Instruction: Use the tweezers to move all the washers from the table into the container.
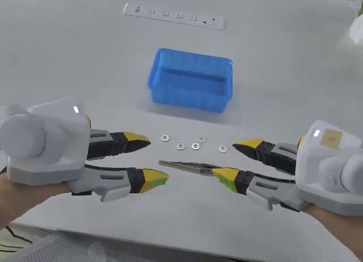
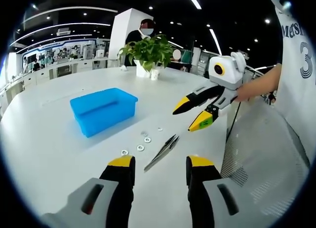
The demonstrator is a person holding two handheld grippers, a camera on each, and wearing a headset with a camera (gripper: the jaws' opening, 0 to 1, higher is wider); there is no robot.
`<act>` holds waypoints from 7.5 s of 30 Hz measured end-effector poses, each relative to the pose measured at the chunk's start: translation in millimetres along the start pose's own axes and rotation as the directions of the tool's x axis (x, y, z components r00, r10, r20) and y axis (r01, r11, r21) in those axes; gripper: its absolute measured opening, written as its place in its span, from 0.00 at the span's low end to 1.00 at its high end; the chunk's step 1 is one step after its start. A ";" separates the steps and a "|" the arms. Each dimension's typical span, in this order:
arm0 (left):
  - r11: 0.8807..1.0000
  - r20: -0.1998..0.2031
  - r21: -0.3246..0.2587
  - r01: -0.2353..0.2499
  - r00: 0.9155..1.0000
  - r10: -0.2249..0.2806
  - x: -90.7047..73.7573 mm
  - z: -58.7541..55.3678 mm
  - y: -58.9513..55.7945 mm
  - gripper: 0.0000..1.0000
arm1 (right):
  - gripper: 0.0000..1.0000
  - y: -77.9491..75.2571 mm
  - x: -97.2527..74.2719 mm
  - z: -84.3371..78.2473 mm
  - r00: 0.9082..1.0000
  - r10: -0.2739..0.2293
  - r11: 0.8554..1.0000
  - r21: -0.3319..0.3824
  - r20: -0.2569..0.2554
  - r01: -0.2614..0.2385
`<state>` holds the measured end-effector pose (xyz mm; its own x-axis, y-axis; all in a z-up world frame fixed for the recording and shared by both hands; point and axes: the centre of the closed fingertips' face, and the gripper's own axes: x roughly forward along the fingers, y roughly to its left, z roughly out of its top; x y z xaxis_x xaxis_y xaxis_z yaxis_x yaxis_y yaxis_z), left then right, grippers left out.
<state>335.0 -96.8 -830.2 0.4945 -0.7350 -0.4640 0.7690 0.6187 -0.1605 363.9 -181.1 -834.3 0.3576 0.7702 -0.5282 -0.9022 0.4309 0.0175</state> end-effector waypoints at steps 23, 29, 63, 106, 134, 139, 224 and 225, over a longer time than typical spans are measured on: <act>0.991 -0.098 0.119 0.068 0.994 -0.056 31.9 -16.8 4.4 0.38 | 0.30 11.0 33.8 -22.8 0.987 0.094 0.977 -0.177 -0.127 -0.116; 0.989 -0.117 0.128 0.075 0.991 -0.060 34.2 -19.6 7.7 0.38 | 0.23 16.0 42.3 -25.8 0.975 0.131 0.953 -0.249 -0.179 -0.173; 0.964 -0.187 0.229 0.137 0.978 -0.094 54.9 -29.8 7.7 0.29 | 0.08 18.9 51.3 -31.6 0.954 0.173 0.916 -0.316 -0.244 -0.247; 0.959 -0.243 0.246 0.138 0.967 -0.077 45.3 -34.0 19.8 0.17 | 0.06 24.6 38.3 -16.4 0.971 0.227 0.952 -0.194 -0.074 -0.237; 0.766 -0.481 0.511 0.390 0.868 -0.121 39.6 -29.0 1.0 0.03 | 0.07 31.6 39.6 -26.0 0.958 0.243 0.909 -0.310 -0.153 -0.281; 0.755 -0.484 0.526 0.391 0.868 -0.112 36.1 -21.9 0.3 0.03 | 0.07 30.1 40.1 -24.4 0.958 0.230 0.900 -0.337 -0.170 -0.275; 0.956 0.111 0.167 0.241 0.959 -0.261 36.8 64.4 -22.7 0.09 | 0.05 20.6 29.2 -1.6 0.972 0.229 0.966 -0.140 0.061 -0.219; 0.956 0.111 0.166 0.241 0.959 -0.261 36.3 64.0 -21.8 0.09 | 0.05 21.0 29.0 -1.5 0.971 0.231 0.966 -0.138 0.063 -0.221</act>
<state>362.1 -154.8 -787.8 0.3182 -0.8971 -0.3064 0.9219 0.3682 -0.1208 355.0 -150.5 -850.6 0.1540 0.8768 -0.4556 -0.9833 0.1811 0.0162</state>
